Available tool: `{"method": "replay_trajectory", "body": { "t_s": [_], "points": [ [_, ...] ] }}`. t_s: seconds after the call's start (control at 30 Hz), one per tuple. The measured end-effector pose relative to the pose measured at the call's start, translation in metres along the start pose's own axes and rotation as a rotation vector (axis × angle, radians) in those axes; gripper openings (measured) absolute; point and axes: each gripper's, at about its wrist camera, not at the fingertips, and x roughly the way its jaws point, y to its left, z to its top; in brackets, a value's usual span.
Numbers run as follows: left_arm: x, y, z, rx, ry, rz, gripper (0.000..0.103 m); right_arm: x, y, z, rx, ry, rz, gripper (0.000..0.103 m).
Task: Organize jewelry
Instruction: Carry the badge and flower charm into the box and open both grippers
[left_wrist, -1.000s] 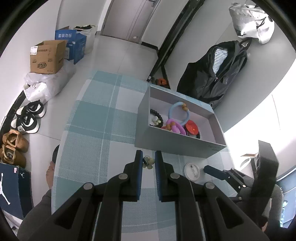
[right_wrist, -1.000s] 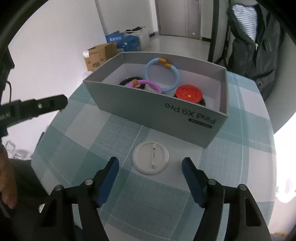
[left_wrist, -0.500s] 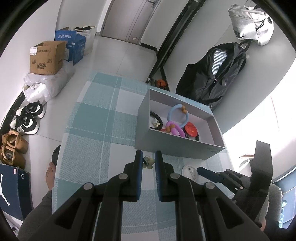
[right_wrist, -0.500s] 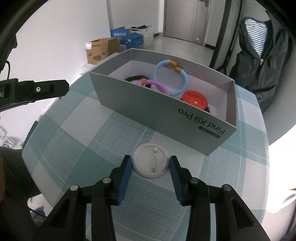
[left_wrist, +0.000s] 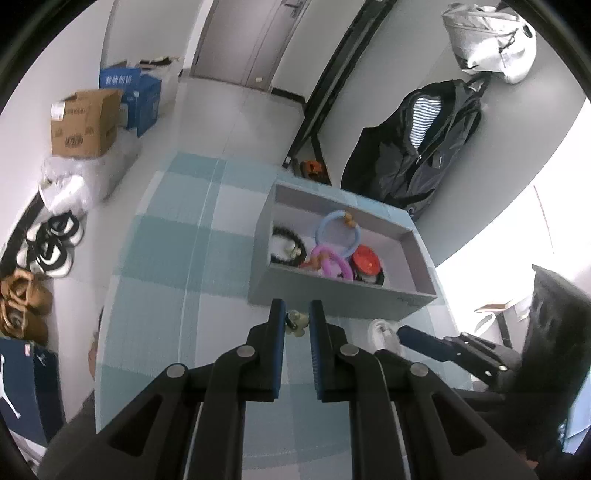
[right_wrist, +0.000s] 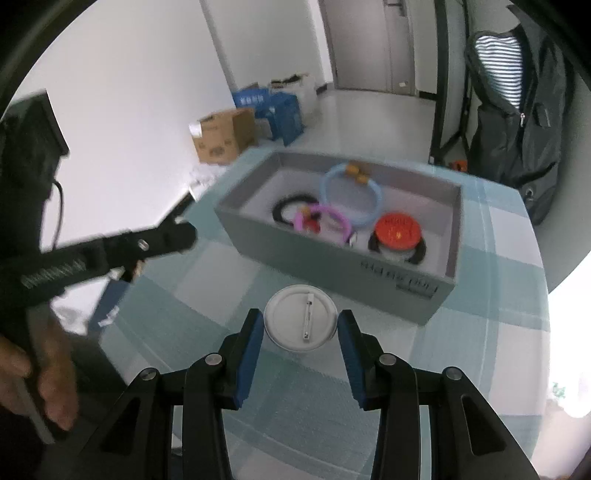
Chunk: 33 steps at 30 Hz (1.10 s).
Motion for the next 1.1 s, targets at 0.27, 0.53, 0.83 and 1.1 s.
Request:
{"method": "replay_trajectory", "body": {
  "t_s": [0.27,0.53,0.83,1.1],
  "points": [
    [0.001,-0.016,0.023,0.008,-0.012,-0.039,0.009,-0.025,-0.018,0.028,0.05,-0.068,0.034,0.04],
    [0.022,-0.032,0.041,0.055,0.034,-0.045,0.009,-0.038,-0.039,0.057,0.053,-0.103,0.04,0.04],
    [0.054,-0.04,0.062,0.067,0.085,-0.051,0.009,-0.024,-0.057,0.082,-0.017,-0.098,0.03,0.04],
    [0.077,-0.037,0.075,0.055,0.124,-0.07,0.009,-0.005,-0.076,0.094,-0.013,-0.096,0.068,0.04]
  ]
}}
